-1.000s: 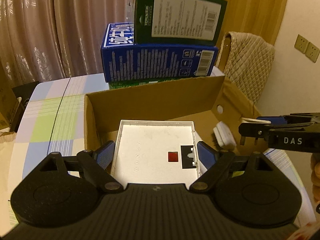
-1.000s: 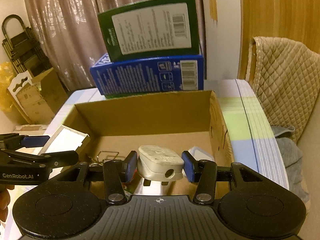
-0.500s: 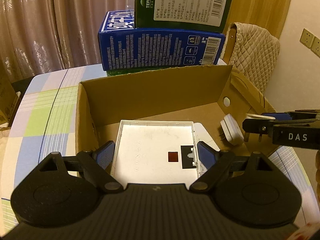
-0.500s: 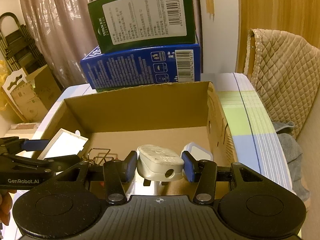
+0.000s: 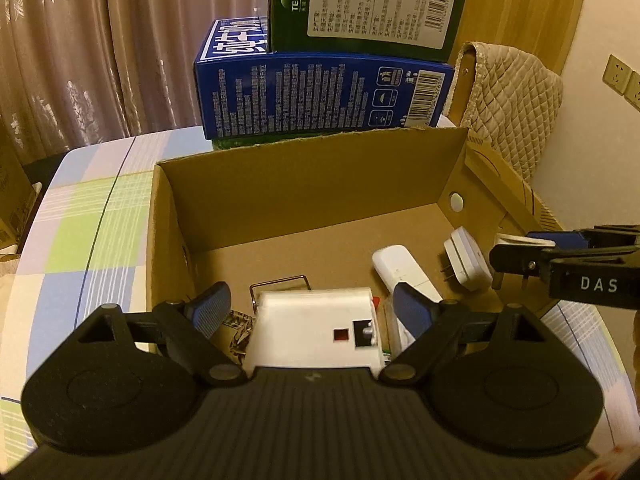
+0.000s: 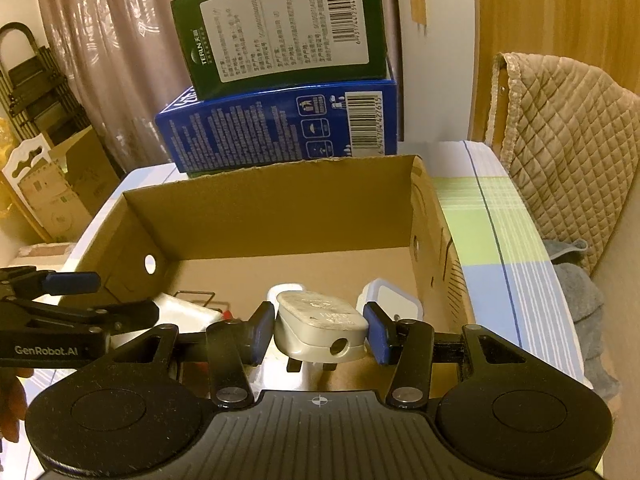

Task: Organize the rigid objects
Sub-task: 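Open the left tool to drop the plate while the right tool releases the plug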

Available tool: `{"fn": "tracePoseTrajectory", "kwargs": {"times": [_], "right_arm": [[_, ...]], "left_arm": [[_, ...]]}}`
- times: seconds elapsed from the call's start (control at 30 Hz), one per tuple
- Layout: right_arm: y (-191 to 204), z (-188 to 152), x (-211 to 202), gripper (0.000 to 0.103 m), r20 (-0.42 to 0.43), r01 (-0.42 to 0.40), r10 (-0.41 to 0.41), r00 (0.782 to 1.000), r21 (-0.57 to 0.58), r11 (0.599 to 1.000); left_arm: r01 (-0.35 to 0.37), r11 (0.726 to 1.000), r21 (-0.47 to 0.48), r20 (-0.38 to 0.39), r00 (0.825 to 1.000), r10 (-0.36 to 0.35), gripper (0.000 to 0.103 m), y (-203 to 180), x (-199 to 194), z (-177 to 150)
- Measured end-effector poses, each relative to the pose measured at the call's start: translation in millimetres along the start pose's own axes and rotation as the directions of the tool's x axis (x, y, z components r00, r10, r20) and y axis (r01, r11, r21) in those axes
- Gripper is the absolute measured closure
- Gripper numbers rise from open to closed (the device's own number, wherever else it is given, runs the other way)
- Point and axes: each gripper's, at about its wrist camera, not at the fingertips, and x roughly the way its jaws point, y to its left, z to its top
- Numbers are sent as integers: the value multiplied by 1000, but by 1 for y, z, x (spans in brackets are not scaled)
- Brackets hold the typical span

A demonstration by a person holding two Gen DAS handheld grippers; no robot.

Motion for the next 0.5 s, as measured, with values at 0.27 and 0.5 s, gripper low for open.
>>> {"fn": "tracePoseTrajectory", "kwargs": {"times": [0.27,0.5], "right_arm": [[1,0,-2,58,2,-3,3,1000,-2,1000],[3,-1,-3,58,0,-3,3,1000,-1,1000]], "left_arm": [[-10,1000,6,8,1000,10,18,0,-7,1],[-4,1000,9,8,1000,4,18,-1,-8,1]]}}
